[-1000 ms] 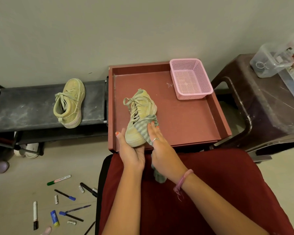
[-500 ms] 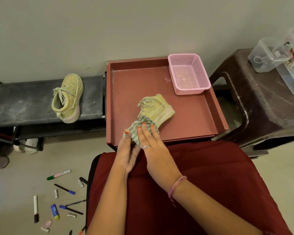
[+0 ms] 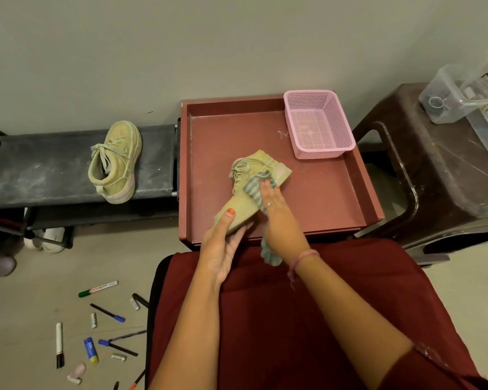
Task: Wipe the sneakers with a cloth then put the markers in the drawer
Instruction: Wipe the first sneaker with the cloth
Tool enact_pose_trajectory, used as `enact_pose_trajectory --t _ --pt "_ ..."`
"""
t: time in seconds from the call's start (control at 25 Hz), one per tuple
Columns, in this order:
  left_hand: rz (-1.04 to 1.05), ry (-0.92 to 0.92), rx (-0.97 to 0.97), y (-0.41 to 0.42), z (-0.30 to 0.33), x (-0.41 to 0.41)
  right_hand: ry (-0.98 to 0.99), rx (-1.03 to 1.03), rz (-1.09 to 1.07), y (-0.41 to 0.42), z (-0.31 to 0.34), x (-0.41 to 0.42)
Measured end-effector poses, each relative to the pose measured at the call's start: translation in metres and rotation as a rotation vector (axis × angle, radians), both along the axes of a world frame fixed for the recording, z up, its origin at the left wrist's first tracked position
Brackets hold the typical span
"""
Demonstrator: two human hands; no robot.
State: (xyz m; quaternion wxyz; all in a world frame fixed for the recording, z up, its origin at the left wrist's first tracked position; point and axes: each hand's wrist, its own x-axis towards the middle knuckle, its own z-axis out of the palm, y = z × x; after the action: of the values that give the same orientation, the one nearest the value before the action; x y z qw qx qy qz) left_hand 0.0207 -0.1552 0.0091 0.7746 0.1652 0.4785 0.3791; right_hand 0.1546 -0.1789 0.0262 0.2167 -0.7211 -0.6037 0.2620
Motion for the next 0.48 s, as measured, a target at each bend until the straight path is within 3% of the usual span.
enact_pose_trajectory --t 0.2,0.32,0.48 --pt "0.01 -0.024 -0.017 0.001 0.005 0.001 -0.104 -0.168 0.014 0.028 0.003 0.023" --pt "0.001 0.006 0.037 0.002 0.0 0.002 -0.02 -0.087 0.06 0.006 0.011 0.002" --pt "-0.169 0.095 0.167 0.003 -0.003 -0.005 -0.042 0.02 0.107 -0.028 0.014 -0.008"
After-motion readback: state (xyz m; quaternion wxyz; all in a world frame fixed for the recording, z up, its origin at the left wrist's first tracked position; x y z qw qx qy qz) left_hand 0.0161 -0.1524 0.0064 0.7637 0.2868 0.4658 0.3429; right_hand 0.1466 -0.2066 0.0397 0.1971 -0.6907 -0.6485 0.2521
